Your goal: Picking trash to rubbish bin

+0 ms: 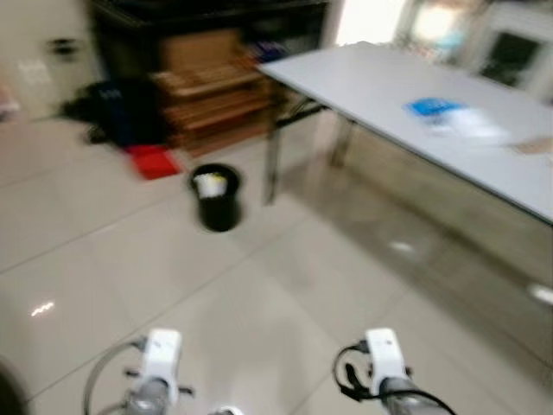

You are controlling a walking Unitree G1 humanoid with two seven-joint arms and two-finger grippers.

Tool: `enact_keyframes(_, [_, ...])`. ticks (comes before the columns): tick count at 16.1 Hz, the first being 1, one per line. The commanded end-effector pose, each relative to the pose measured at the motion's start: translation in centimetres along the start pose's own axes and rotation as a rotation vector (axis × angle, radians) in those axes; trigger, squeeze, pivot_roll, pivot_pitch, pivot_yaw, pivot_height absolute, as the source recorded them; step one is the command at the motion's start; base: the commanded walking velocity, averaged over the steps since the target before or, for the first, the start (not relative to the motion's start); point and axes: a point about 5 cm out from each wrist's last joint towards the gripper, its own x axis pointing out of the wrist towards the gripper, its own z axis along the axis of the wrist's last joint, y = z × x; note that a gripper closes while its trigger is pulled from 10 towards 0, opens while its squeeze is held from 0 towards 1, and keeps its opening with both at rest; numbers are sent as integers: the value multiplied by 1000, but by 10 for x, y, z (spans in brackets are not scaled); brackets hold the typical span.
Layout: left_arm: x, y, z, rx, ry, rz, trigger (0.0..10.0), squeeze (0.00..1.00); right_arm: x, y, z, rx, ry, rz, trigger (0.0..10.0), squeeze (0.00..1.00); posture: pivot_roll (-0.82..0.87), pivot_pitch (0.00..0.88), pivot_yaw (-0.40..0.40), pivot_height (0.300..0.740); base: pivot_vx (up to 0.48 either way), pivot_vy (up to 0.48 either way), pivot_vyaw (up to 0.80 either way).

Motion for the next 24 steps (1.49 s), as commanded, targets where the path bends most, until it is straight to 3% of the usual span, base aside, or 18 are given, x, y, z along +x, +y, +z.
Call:
enact_keyframes(1, [1,4,3,-3,-8,18,10000,0,1,3,2,17,-8,7,10000,0,13,38,-96,740,0,0,800])
enact_keyframes(7, [1,5,1,23,11,25,10000,0,1,6,7,61,-37,34,10000,0,13,30,-94,740,299,0,0])
enact_keyframes(21, [0,4,-1,40,18,19,10000,0,1,9,7,47,-42,58,10000,0,15,5,-91,740,461,0,0])
enact_keyframes(24, [1,5,1,37,16,20,10000,0,1,9,8,8,-38,55,10000,0,16,15,-93,740,461,0,0])
